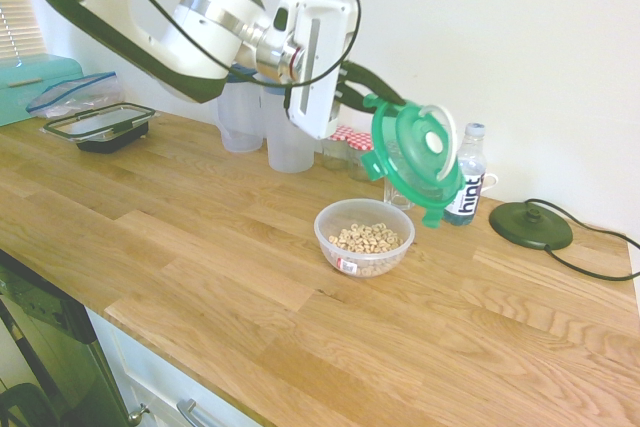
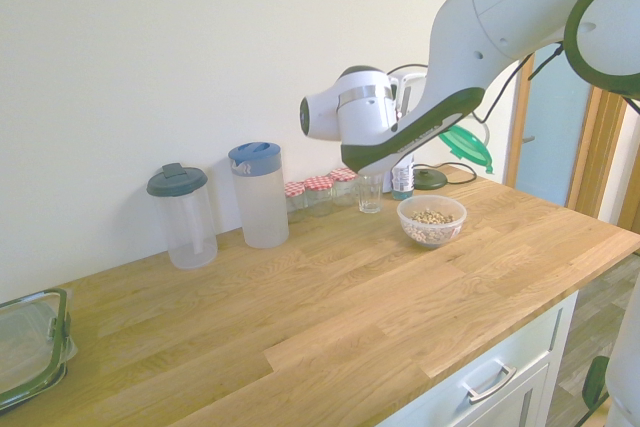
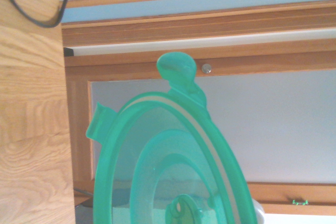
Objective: Cover the lid of food container
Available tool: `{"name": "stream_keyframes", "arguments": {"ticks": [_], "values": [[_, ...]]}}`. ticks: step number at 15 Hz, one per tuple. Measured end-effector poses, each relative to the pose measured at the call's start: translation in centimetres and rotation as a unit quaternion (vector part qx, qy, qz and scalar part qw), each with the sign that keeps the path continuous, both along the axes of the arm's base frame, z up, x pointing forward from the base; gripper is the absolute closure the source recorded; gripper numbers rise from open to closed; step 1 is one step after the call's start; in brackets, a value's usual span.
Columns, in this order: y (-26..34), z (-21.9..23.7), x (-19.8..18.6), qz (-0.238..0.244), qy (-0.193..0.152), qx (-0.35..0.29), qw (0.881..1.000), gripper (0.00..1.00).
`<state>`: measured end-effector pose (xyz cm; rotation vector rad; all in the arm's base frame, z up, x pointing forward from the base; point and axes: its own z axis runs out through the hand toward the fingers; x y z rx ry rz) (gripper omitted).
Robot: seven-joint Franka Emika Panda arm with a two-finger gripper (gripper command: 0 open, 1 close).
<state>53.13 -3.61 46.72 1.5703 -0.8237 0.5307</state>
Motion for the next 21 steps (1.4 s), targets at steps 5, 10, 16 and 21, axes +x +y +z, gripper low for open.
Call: {"name": "stream_keyframes", "arguments": {"ticks": [5,10,16,21], "values": [[2.9,-4.7,-0.6,-0.009,0.028,-0.037,0.999,1.00],[4.6,-7.6,0.4,-0.002,0.037,-0.062,0.997,1.00],[5.5,-9.9,1.4,0.003,0.044,-0.076,0.996,1.00],[6.2,-10.4,1.4,0.007,0.048,-0.083,0.995,1.00]]}}
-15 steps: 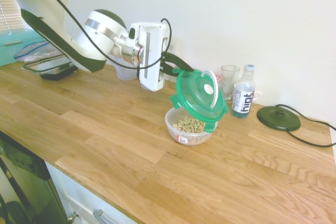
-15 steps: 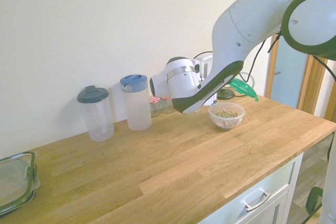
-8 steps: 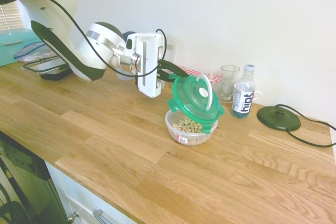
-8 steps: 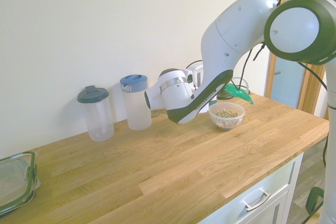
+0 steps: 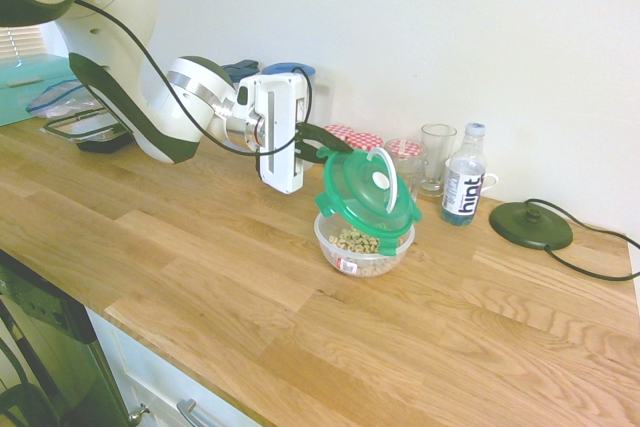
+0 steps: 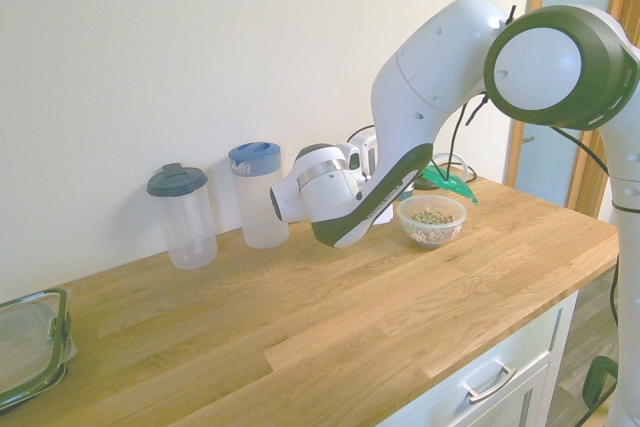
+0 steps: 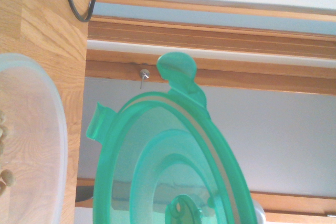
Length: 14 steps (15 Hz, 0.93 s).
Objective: Cover the lid of food container
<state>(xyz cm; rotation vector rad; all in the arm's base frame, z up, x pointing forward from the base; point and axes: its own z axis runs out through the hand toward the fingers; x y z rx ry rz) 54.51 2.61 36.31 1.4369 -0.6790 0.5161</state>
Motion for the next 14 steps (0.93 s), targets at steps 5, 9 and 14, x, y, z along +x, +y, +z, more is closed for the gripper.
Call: {"name": "stream_keyframes", "arguments": {"ticks": [5,9,14], "values": [[0.1,-0.9,0.0,-0.001,0.007,-0.003,1.000,1.00],[0.2,-1.5,0.0,0.000,0.007,-0.005,1.000,0.00],[0.3,-2.0,0.1,0.001,0.007,-0.006,1.000,0.00]]}}
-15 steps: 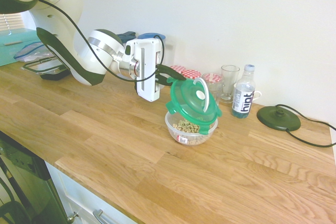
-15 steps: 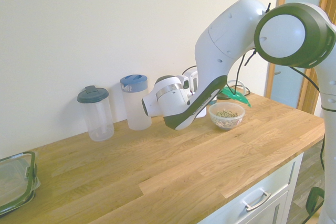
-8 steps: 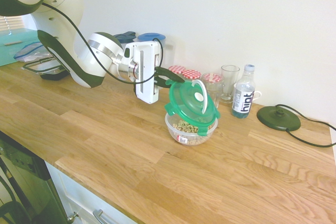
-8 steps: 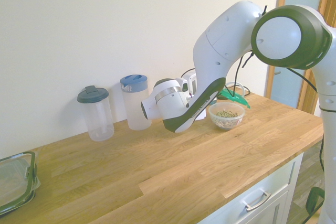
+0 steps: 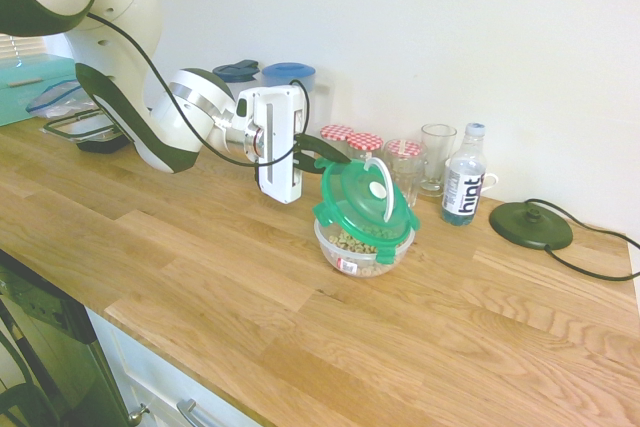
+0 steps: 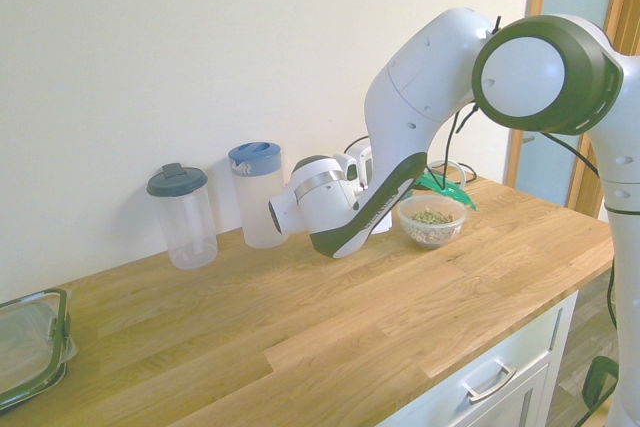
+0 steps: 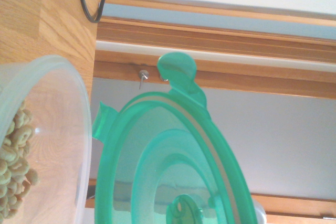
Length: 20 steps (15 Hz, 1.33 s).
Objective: Cover the lid of food container
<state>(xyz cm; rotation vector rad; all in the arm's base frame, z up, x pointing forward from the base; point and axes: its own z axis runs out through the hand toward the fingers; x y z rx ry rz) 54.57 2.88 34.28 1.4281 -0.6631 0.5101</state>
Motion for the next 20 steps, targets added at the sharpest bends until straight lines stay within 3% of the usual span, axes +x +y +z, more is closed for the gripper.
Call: {"name": "stream_keyframes", "arguments": {"ticks": [8,13,16,20], "values": [[0.8,-0.6,0.3,0.008,0.002,0.011,1.000,0.00],[2.2,1.1,2.5,-0.004,-0.007,0.114,0.993,0.00],[2.3,3.3,3.8,-0.040,-0.007,0.195,0.980,0.00],[1.8,6.2,5.4,-0.094,-0.021,0.317,0.943,0.00]]}}
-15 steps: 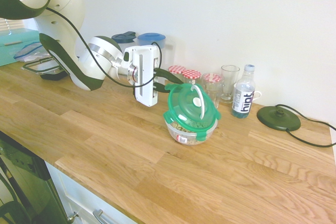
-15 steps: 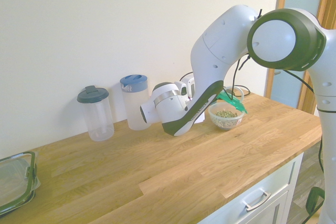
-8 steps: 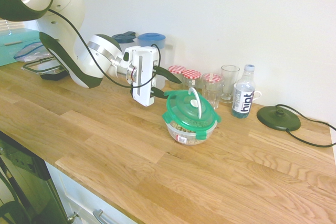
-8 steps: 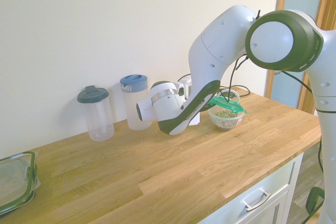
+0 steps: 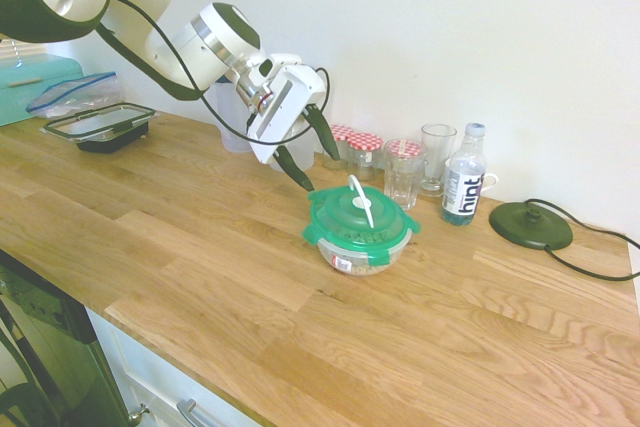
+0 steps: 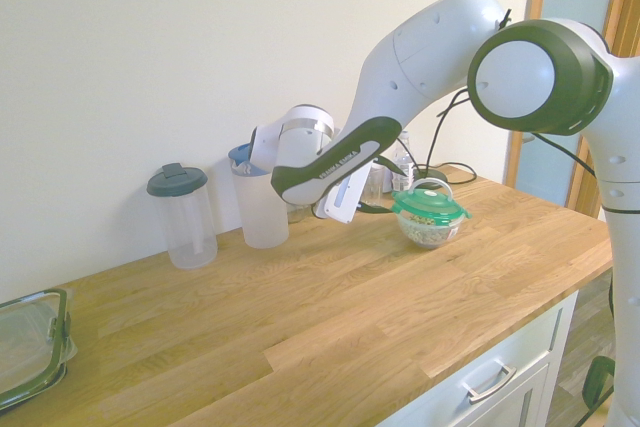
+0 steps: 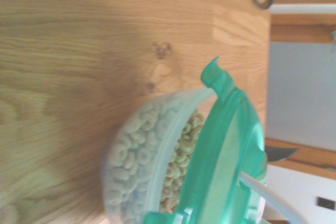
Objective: Cover the lid of food container
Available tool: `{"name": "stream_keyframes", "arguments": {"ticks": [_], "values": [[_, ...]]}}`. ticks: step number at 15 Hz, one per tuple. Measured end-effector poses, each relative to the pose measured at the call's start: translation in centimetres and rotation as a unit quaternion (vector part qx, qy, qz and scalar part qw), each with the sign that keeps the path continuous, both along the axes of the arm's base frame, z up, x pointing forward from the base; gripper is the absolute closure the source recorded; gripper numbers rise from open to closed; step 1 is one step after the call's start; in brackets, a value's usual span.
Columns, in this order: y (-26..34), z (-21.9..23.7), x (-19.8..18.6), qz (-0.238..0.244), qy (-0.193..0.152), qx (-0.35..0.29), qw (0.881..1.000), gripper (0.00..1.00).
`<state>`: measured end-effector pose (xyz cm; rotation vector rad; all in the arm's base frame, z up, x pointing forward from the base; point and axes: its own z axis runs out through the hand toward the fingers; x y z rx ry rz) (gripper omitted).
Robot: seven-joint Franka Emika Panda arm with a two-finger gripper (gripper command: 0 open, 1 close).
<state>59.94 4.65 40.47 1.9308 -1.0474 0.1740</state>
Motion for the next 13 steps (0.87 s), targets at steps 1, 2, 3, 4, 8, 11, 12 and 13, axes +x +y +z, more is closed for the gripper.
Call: {"name": "stream_keyframes", "arguments": {"ticks": [1,2,3,4,8,11,12,13], "values": [[0.1,1.0,0.3,-0.012,-0.004,0.033,0.999,0.00],[0.3,2.0,0.6,-0.022,-0.009,0.065,0.998,0.00],[0.7,3.2,0.8,-0.030,-0.014,0.099,0.995,0.00],[1.4,4.3,0.7,-0.037,-0.019,0.135,0.990,0.00],[4.0,6.9,-2.1,-0.056,-0.045,0.273,0.959,0.00],[3.4,8.2,-4.8,-0.050,-0.087,0.354,0.930,0.00],[2.9,8.8,-5.9,-0.043,-0.101,0.378,0.919,0.00],[2.4,9.3,-7.0,-0.033,-0.115,0.402,0.908,0.00]]}}
